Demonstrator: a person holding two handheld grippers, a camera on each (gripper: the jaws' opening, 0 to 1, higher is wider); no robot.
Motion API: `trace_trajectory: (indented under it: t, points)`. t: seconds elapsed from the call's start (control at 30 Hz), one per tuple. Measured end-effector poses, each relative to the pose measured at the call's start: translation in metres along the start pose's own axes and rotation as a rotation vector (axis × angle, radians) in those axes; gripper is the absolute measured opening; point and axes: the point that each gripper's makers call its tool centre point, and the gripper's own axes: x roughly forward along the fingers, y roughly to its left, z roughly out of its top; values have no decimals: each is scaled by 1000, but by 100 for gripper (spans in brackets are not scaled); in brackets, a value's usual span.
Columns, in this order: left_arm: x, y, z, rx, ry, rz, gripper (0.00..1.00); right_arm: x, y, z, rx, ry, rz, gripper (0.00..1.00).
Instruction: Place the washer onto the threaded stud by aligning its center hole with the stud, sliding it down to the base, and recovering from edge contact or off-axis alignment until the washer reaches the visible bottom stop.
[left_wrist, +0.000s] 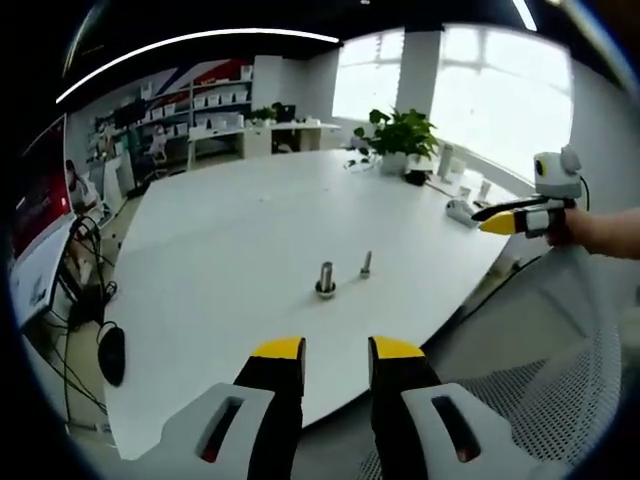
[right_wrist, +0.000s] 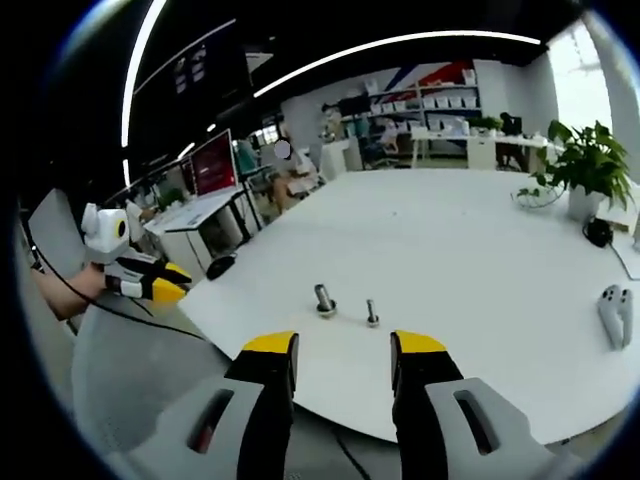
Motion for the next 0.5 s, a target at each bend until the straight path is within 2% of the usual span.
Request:
trace_trajectory:
  t: [0.13, 0.3, 0.4, 0.47, 0.5]
  points:
    - [-1, -2, 0, -10, -5, -10, 25, 2, 4, -11, -16, 35, 24, 38]
    - [-3, 0, 0, 5, -4, 10, 25, 3, 7, -13, -50, 51, 35, 36]
    - [-6, 6, 2, -19, -21, 27, 25, 4, 11, -19, -90, 79, 57, 35]
    - [-8, 13, -8, -88, -7, 43, 25, 7, 11, -24, -92, 107, 65, 36]
    - [-8, 15, -7, -108, -16, 40, 25, 7, 12, -25, -88, 111, 70, 36]
